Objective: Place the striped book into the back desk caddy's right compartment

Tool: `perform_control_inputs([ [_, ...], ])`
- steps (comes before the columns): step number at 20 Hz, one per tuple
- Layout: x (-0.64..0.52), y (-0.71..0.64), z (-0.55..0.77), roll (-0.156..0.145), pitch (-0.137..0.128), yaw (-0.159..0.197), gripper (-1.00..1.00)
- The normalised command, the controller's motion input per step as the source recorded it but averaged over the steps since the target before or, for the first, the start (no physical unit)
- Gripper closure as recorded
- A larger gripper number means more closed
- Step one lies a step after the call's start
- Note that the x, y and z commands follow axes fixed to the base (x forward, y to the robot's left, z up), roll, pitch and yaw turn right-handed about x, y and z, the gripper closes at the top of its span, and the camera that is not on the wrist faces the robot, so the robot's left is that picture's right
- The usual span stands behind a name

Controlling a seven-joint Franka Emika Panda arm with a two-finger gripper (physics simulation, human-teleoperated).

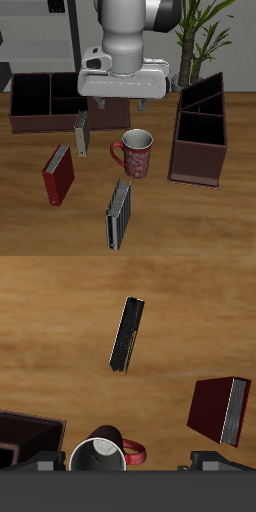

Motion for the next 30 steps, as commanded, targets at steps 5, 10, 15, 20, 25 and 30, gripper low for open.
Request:
perform_control_inputs([
  [5, 0.35, 0.09, 0.02, 0.025, -0.014, 0.011, -1.0],
  [10, 0.41, -0.05, -0.02, -0.019, -0.01, 0.001, -1.0],
  [15, 0.34, -0.09, -0.05, -0.025, -0.036, -0.01, -1.0],
  [20, 0.35, -0.17, -0.13, -0.013, -0.049, 0.002, -1.0],
  [25, 0.23, -0.14, -0.23, -0.025, -0.027, -0.049, -1.0],
  [30, 0.16, -0.02, -0.26, -0.025, -0.036, -0.028, -1.0],
])
